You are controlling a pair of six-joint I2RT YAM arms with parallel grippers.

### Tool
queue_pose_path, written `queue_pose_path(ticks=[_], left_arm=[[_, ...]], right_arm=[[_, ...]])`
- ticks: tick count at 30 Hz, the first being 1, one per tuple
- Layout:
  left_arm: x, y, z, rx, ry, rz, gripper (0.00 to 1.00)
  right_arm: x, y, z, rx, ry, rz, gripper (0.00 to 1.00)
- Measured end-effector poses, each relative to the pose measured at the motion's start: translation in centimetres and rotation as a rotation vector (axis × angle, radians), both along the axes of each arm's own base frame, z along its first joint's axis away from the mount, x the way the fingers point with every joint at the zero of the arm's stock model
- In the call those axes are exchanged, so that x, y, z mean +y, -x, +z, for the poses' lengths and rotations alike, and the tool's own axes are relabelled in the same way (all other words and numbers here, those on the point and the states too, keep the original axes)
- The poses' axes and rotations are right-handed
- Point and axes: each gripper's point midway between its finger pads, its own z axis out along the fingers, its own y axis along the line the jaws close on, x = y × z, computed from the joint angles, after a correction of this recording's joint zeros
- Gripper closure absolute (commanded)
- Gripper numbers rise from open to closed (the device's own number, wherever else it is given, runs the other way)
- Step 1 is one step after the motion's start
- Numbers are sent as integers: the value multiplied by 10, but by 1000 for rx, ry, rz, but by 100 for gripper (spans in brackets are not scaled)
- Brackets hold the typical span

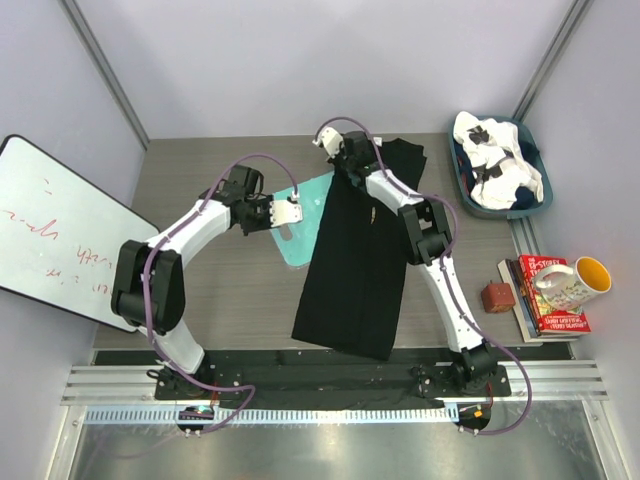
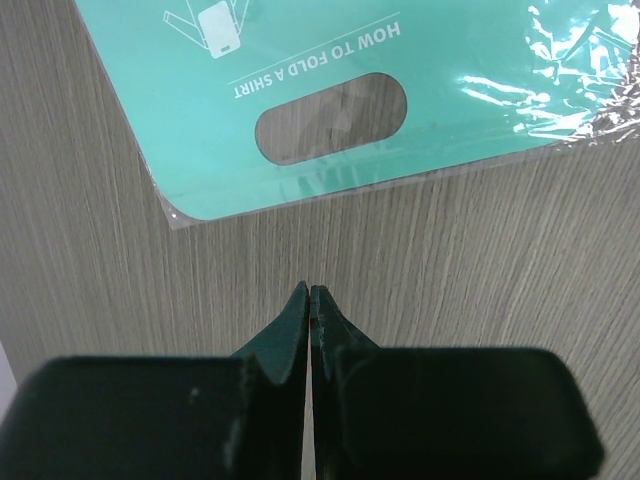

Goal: Fold and stack the t-shirts
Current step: Rotate the tshirt 90 degrees, then grab the bottom of the folded rectangular tshirt with both arms

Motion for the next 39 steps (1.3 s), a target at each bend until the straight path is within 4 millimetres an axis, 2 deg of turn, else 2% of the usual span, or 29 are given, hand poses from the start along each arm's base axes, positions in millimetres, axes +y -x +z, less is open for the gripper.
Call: queue_pose_path(ticks=[10, 13, 16, 17, 18, 19, 20, 23, 24, 25, 27, 29, 32, 33, 35, 36, 38, 39], left_arm=[[2, -5, -3, -2, 6, 49, 100], [2, -8, -1, -15, 6, 63, 100], [2, -12, 1, -25, 18, 83, 100], [1, -14, 1, -33, 22, 88, 100], [1, -15, 2, -39, 26, 92, 100], [1, -17, 2, -50, 33, 100, 96], [0, -19, 1, -59, 38, 104, 91], [0, -20, -1, -76, 46, 107, 73], [-1, -21, 0, -82, 52, 107, 59], [-2, -22, 1, -90, 57, 106, 52], [-5, -23, 7, -106, 73, 95, 39], [-10, -24, 17, -127, 106, 84, 38], [-17, -23, 33, -155, 153, 59, 50], [-20, -22, 39, -163, 169, 48, 77], [-25, -20, 45, -161, 204, 47, 90], [-27, -19, 47, -156, 219, 49, 86], [-30, -17, 47, -129, 244, 61, 63], [-32, -14, 48, -110, 249, 55, 62]], right_arm=[[74, 8, 2, -113, 17, 201, 99], [85, 9, 3, -146, 22, 208, 99], [79, 1, 6, -208, 36, 132, 93], [75, -2, 7, -227, 42, 97, 74], [70, -3, 7, -241, 46, 63, 63], [65, -5, 8, -257, 44, 28, 54], [58, -6, 10, -269, 45, -7, 40], [30, -9, 25, -297, 36, -102, 27], [18, -6, 35, -294, 40, -132, 25], [7, -8, 42, -294, 39, -156, 19], [-22, 0, 64, -286, 38, -203, 14], [-49, 17, 91, -269, 47, -227, 8], [-86, 52, 132, -264, 56, -234, 3], [-97, 67, 145, -266, 62, -229, 3], [-111, 98, 165, -265, 73, -193, 3], [-113, 114, 169, -260, 81, -163, 3], [-114, 149, 164, -226, 116, -72, 2], [-114, 167, 154, -194, 142, -18, 2]])
